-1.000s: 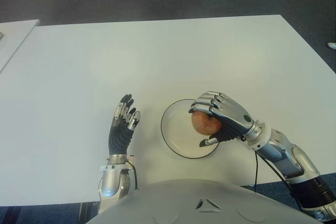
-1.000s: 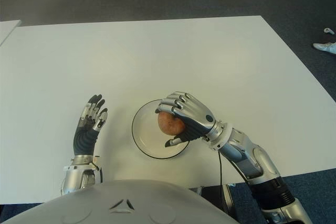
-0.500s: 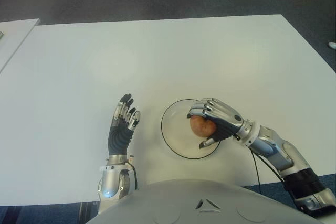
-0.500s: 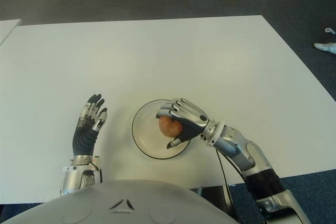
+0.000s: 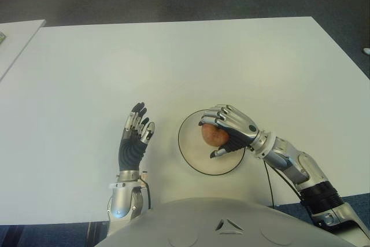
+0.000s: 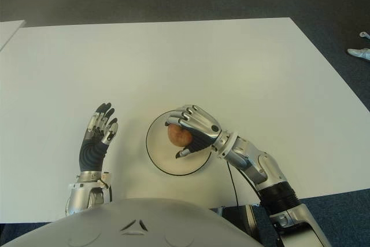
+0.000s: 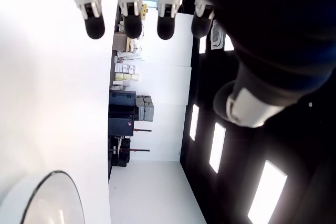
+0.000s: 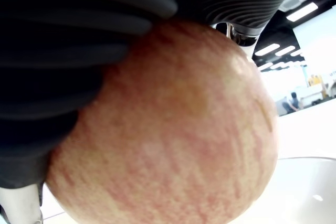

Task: Put the apples into the plate.

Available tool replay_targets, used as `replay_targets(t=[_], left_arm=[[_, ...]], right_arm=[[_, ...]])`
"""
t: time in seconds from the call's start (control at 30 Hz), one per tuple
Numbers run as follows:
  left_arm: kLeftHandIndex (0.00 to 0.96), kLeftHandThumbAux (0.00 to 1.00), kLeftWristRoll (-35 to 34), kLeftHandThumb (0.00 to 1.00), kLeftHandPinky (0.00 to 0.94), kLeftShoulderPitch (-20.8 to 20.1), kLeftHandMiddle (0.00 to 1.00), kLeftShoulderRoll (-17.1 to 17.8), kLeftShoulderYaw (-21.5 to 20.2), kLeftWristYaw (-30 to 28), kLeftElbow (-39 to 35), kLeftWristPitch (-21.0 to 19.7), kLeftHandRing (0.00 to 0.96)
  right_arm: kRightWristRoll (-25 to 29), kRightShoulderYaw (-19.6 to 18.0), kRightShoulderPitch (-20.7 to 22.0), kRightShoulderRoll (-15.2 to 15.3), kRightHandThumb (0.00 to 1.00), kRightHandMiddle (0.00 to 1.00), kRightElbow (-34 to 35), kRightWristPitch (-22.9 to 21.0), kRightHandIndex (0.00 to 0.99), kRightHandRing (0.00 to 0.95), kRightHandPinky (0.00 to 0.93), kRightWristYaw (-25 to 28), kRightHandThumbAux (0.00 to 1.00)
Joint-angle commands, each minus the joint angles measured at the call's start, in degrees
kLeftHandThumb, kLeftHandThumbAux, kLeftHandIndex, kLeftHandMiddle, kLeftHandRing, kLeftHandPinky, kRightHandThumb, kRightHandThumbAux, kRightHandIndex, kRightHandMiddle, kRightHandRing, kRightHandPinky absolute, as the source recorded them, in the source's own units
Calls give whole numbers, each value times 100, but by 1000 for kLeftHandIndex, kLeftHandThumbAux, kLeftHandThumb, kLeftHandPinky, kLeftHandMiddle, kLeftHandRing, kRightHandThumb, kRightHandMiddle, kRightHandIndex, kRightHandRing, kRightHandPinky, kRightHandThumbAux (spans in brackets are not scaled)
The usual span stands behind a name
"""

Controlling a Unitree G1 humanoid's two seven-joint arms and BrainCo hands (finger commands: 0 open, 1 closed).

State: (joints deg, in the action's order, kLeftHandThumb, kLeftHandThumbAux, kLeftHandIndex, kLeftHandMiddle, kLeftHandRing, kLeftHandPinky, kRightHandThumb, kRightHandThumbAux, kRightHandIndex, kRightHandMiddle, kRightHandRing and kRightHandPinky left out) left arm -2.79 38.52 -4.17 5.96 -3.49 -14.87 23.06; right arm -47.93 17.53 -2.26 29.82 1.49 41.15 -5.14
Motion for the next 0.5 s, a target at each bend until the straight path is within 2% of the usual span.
replay_targets(t=[0.03,0.2,0.5], left_arm=[[24,645,50,240,51,71,18,-32,81,74,-17,34,27],[25,640,101,233,56,99,19,-45,119,117,-31,62,27],[26,635,122,231,62,175,18,-22,202,159,-105,78,28]], right_arm=[[-63,90,140,-125,721,865,-135,-106,440,858,866,-87,712],[-217,225,393,-195,719,883,-501,-5,440,869,871,-322,712],[-479,434,573,-174,720,886,-727,39,440,874,869,-632,710]])
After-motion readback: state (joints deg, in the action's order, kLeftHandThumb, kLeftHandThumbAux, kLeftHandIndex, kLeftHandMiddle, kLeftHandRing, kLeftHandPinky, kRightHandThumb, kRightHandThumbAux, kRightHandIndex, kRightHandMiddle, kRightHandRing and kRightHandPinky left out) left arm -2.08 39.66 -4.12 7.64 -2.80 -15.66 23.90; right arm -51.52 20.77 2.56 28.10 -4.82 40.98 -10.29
